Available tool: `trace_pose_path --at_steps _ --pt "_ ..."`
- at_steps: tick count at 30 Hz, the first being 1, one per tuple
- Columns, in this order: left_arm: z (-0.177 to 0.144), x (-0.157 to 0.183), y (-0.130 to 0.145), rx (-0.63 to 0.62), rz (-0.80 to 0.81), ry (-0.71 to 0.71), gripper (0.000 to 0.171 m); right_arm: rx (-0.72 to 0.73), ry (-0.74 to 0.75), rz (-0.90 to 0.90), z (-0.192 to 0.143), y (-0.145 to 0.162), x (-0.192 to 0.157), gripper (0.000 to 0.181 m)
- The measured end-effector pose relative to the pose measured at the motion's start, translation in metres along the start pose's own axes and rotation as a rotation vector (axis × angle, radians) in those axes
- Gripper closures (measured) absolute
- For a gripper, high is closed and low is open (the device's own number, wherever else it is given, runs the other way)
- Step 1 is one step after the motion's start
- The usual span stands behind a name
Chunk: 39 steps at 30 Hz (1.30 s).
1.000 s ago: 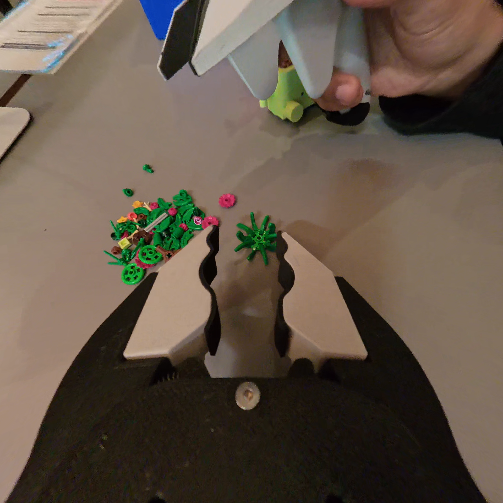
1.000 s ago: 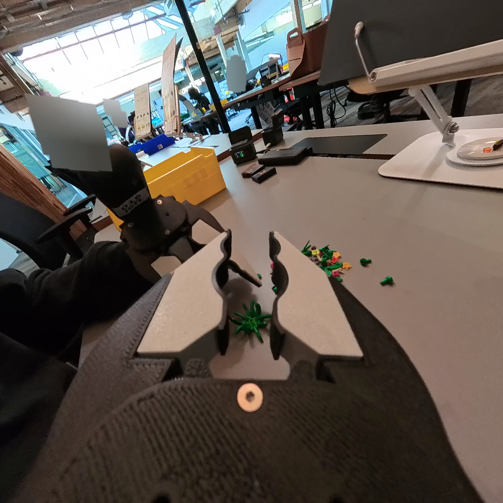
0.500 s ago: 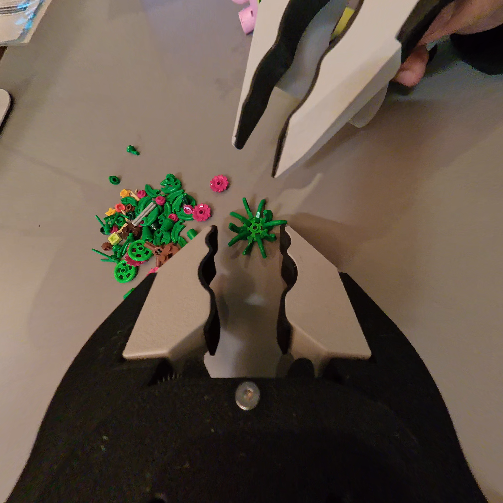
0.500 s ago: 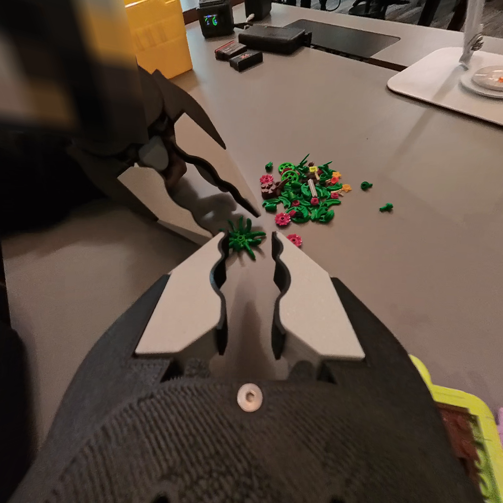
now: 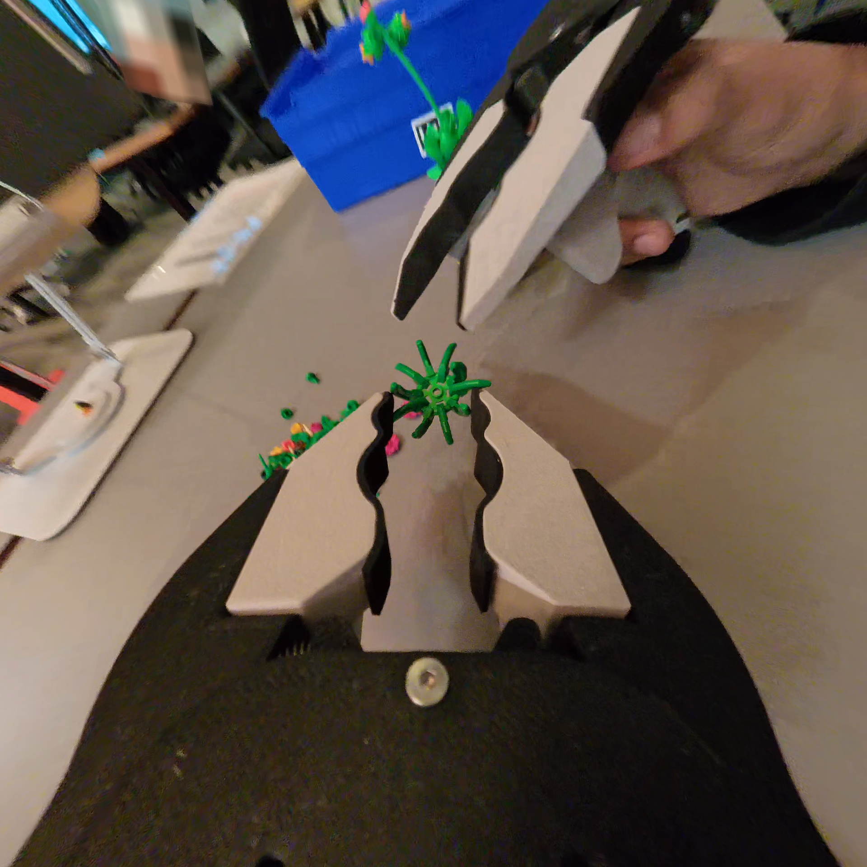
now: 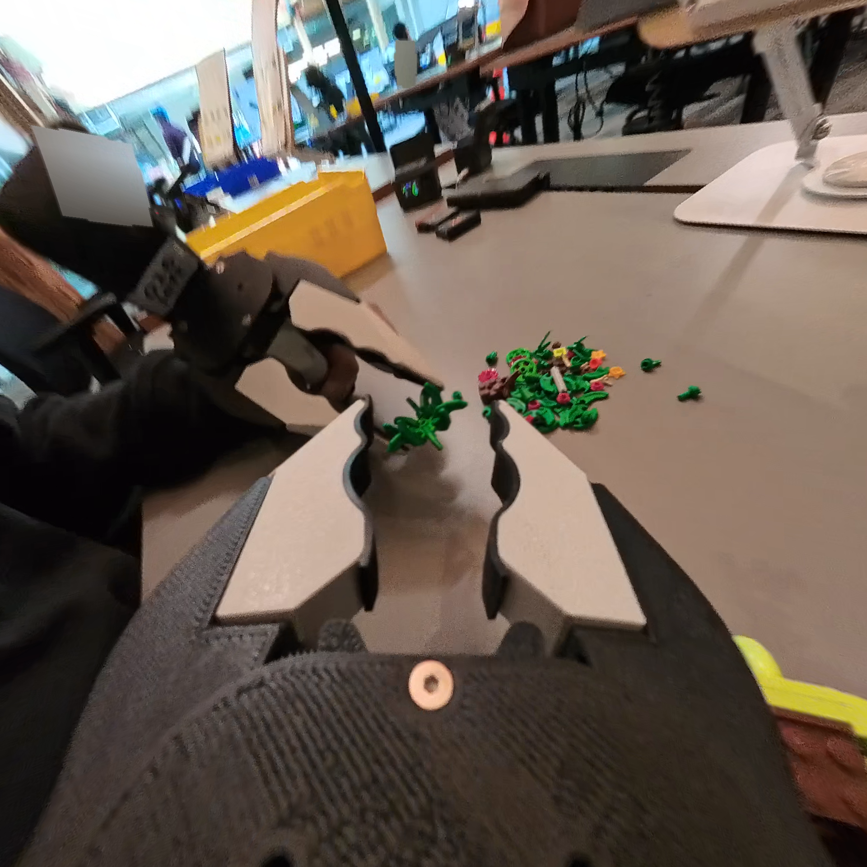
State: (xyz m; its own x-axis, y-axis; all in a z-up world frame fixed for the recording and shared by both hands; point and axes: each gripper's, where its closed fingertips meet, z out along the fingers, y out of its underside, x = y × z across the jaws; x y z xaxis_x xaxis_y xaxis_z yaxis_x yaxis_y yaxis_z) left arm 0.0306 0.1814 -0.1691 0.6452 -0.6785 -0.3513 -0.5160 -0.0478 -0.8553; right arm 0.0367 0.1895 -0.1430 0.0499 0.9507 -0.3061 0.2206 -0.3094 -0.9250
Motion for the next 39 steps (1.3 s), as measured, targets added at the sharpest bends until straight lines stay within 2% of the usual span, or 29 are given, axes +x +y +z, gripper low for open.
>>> trace_pose_path --at_steps 3,7,9,10,12,15,17,20,24,27,30,32,36,39 --pt "0.0 0.0 -0.005 0.017 0.074 -0.053 0.142 0.064 -0.025 0.085 -0.007 -0.009 0.006 0.133" --pt "-0.003 -0.001 -0.018 0.065 0.171 -0.126 0.142 0.008 -0.084 0.165 -0.001 0.001 0.001 0.134" --pt "-0.004 0.002 -0.022 0.084 0.174 -0.126 0.142 -0.009 -0.093 0.167 0.001 0.003 -0.001 0.148" --pt "-0.004 0.003 -0.022 0.084 0.174 -0.12 0.141 -0.014 -0.108 0.164 0.001 0.004 -0.004 0.167" --pt "-0.004 0.005 -0.023 0.095 0.144 -0.102 0.14 -0.019 -0.141 0.169 0.001 0.005 -0.008 0.171" --pt "-0.008 0.008 -0.031 0.171 -0.025 -0.015 0.126 0.003 -0.182 0.2 -0.002 0.001 -0.01 0.172" --pt "-0.016 0.006 -0.044 0.272 -0.25 0.09 0.11 0.049 -0.207 0.208 -0.006 -0.007 -0.012 0.173" --pt "-0.022 -0.002 -0.052 0.375 -0.571 0.241 0.105 0.115 -0.239 0.196 -0.012 -0.019 -0.017 0.173" --pt "-0.015 0.004 -0.051 0.385 -0.779 0.372 0.111 0.152 -0.28 0.16 -0.015 -0.026 -0.027 0.174" --pt "-0.012 0.013 -0.057 0.406 -0.841 0.433 0.135 0.158 -0.284 0.132 -0.015 -0.028 -0.031 0.174" --pt "-0.015 0.018 -0.062 0.425 -0.824 0.462 0.158 0.17 -0.297 0.134 -0.016 -0.03 -0.033 0.174" --pt "-0.019 0.016 -0.064 0.448 -0.807 0.464 0.164 0.18 -0.311 0.149 -0.017 -0.031 -0.033 0.174" --pt "-0.023 0.014 -0.067 0.475 -0.827 0.503 0.164 0.189 -0.341 0.168 -0.018 -0.033 -0.036 0.174" --pt "-0.023 0.009 -0.066 0.477 -0.81 0.457 0.165 0.199 -0.32 0.147 -0.019 -0.034 -0.034 0.171"
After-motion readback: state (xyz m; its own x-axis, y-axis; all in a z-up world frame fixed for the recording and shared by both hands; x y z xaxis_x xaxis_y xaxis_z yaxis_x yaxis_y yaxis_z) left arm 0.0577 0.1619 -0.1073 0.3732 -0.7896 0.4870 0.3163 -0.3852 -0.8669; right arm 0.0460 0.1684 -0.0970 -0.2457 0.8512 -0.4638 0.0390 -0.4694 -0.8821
